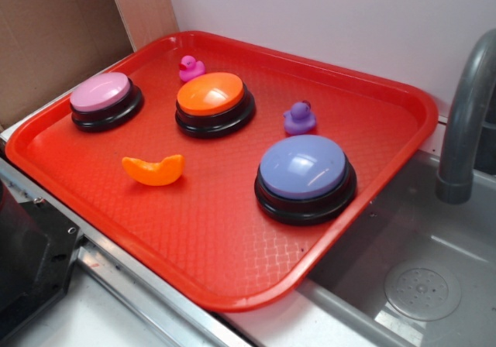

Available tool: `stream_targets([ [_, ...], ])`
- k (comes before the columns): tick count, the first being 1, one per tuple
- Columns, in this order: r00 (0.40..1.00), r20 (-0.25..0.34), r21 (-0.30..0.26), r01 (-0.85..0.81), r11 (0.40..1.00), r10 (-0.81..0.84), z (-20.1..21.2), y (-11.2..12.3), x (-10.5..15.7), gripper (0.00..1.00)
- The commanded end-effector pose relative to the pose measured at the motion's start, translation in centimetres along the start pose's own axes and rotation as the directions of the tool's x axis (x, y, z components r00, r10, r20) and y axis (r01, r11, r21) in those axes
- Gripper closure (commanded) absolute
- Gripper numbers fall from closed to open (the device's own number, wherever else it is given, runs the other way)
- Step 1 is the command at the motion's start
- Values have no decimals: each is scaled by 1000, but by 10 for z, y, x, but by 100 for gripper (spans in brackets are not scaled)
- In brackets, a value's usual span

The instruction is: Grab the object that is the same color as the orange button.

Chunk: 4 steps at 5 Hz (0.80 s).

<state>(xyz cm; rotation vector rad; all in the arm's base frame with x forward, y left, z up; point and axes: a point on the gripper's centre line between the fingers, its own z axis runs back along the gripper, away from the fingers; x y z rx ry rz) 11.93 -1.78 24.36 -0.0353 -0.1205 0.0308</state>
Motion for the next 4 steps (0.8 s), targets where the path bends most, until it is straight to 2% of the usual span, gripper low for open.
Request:
stream_targets([
  [1, 1000, 0, 0, 0, 1000, 0, 0, 0, 0, 0],
  [2, 999, -52, 15, 10, 1000, -9, 4, -9, 31, 0],
  [3, 994, -106, 35, 26, 999, -22, -5, -12, 53, 0],
  [4, 983, -170, 79, 82, 993, -68, -23, -8, 64, 0],
])
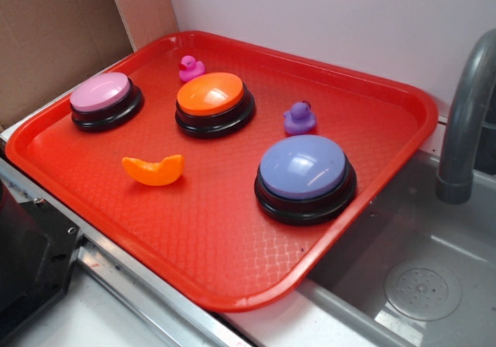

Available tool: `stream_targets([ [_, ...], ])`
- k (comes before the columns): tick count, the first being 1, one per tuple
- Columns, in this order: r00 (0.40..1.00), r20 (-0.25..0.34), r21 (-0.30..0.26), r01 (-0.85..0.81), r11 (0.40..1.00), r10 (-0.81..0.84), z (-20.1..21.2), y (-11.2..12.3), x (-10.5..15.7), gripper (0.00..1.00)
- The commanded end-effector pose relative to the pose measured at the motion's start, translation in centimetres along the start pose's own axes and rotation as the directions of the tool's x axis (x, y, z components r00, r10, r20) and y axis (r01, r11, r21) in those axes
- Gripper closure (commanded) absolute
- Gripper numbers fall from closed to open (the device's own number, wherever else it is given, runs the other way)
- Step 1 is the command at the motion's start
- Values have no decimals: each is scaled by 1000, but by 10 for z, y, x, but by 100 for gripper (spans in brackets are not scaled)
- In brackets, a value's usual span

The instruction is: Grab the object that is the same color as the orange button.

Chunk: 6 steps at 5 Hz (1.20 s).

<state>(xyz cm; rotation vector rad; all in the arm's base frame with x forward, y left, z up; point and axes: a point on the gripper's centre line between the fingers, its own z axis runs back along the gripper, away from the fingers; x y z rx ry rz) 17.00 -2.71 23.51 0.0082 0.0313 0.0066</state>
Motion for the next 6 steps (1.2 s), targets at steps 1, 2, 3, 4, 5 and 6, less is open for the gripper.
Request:
stream_targets([
  [1, 968, -33, 94, 249, 964, -247, -24, 13, 13, 0],
  [2, 911, -99, 143, 412, 900, -401, -42, 12, 6, 0],
  [3, 841, -144, 149, 540, 828, -522, -63, 5, 1, 0],
  [4, 777, -230, 104, 618, 779, -586, -98, 2, -3, 0],
  [5, 741, -259, 41, 649, 759, -620, -130, 9, 6, 0],
  [6, 731, -286, -31, 639, 769, -619, -159, 16, 15, 0],
])
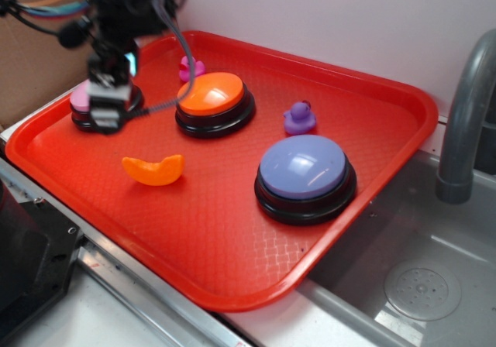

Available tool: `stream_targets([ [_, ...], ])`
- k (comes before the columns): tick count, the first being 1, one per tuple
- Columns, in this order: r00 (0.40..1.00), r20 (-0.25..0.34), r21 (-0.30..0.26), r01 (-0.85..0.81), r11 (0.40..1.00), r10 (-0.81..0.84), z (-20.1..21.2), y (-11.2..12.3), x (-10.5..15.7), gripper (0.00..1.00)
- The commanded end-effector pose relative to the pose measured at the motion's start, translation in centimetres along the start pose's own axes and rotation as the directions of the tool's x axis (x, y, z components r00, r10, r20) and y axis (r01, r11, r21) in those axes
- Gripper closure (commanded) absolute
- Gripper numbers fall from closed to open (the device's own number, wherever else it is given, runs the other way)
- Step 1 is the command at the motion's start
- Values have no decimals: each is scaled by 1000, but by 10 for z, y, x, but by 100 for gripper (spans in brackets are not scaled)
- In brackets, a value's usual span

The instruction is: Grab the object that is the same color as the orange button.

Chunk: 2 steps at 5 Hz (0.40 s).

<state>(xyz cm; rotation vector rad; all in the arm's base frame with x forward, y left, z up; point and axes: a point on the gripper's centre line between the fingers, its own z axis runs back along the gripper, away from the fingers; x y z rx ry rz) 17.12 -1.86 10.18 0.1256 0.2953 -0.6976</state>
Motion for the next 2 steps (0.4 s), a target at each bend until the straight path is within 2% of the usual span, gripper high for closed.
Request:
stream_targets([
  [1, 999, -37, -78, 4, 997, -7, -39, 11, 15, 0],
  [2, 999, -26, -100, 38, 994, -41, -43, 7, 13, 0],
])
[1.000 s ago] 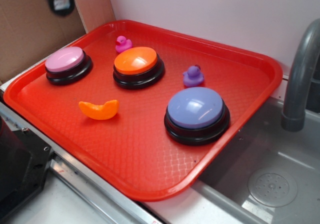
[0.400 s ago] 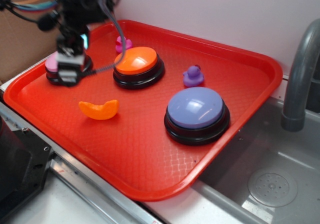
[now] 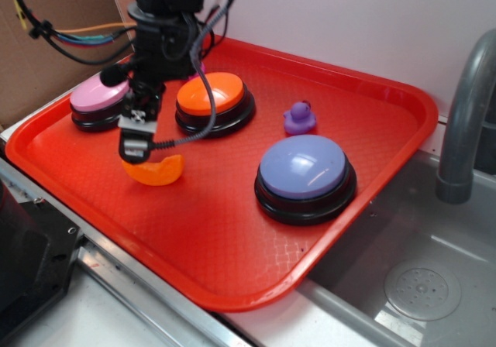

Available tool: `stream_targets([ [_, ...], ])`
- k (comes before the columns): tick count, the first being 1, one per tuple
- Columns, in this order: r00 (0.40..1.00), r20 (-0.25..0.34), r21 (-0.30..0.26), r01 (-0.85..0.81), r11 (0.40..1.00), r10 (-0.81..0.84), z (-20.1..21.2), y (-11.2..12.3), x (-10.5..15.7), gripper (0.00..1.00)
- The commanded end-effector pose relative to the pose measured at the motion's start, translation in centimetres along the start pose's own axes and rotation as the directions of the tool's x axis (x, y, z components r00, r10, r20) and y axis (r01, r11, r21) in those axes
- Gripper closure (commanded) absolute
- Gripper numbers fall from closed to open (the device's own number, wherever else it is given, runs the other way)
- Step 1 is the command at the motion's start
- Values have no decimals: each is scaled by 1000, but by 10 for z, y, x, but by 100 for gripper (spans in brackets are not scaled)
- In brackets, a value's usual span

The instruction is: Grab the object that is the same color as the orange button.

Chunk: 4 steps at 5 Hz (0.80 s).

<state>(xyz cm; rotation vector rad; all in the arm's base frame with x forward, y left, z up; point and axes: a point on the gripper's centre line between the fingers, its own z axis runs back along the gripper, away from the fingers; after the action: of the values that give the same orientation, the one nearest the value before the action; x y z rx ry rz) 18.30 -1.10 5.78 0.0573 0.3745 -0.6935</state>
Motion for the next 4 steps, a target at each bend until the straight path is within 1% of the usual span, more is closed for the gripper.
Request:
stream_targets([
  [1, 998, 43, -13, 56, 998, -55, -2, -14, -13, 0],
  [2, 998, 30, 15, 62, 998, -63, -8, -17, -15, 0],
  [3, 998, -2, 45, 68, 997, -68, -22, -13, -5, 0],
  [4, 995, 0, 49, 101, 994, -101, -32, -11, 4, 0],
])
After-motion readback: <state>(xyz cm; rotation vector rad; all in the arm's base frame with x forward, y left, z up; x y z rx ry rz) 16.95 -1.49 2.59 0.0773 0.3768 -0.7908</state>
